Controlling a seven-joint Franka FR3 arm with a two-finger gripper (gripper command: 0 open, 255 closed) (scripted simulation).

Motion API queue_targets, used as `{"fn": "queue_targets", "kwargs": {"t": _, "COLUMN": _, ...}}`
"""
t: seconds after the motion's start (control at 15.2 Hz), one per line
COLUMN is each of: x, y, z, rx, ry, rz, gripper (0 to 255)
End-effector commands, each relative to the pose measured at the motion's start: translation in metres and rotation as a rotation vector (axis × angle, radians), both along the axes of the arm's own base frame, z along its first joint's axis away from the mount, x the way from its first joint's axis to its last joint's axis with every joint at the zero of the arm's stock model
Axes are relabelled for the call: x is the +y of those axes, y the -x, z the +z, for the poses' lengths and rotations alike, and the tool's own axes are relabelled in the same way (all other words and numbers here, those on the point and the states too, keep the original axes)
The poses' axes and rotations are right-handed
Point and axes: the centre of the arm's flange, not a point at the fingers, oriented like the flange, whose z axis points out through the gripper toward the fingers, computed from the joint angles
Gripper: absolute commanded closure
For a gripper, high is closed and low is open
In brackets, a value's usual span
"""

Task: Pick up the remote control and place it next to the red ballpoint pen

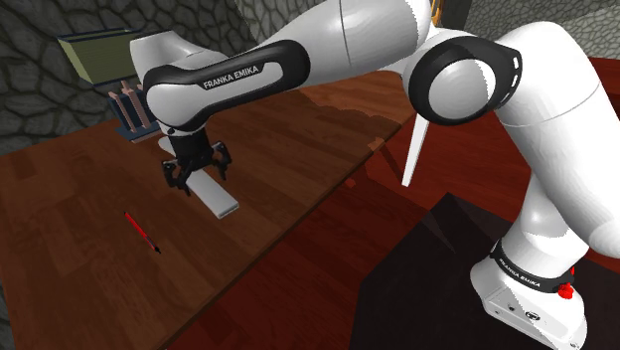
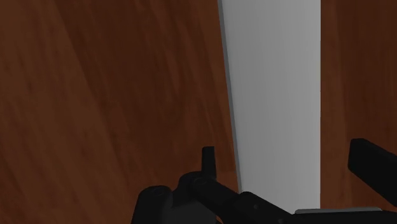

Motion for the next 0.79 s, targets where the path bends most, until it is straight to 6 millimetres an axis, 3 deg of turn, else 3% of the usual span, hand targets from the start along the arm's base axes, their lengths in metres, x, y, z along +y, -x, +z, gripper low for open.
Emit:
{"fn": "queue_targets", "kwargs": {"t": 0.0, "x": 0.0, "y": 0.0, "z": 0.013, "rx": 0.0, "ry": 0.0, "rz": 0.0, "gripper": 0}}
{"fn": "queue_targets", "kwargs": {"t": 0.2, "x": -0.001, "y": 0.0, "z": 0.05, "rx": 0.0, "ry": 0.0, "rz": 0.0, "gripper": 0}}
{"fn": "queue_targets", "kwargs": {"t": 0.73, "x": -0.001, "y": 0.0, "z": 0.05, "rx": 0.0, "ry": 0.0, "rz": 0.0, "gripper": 0}}
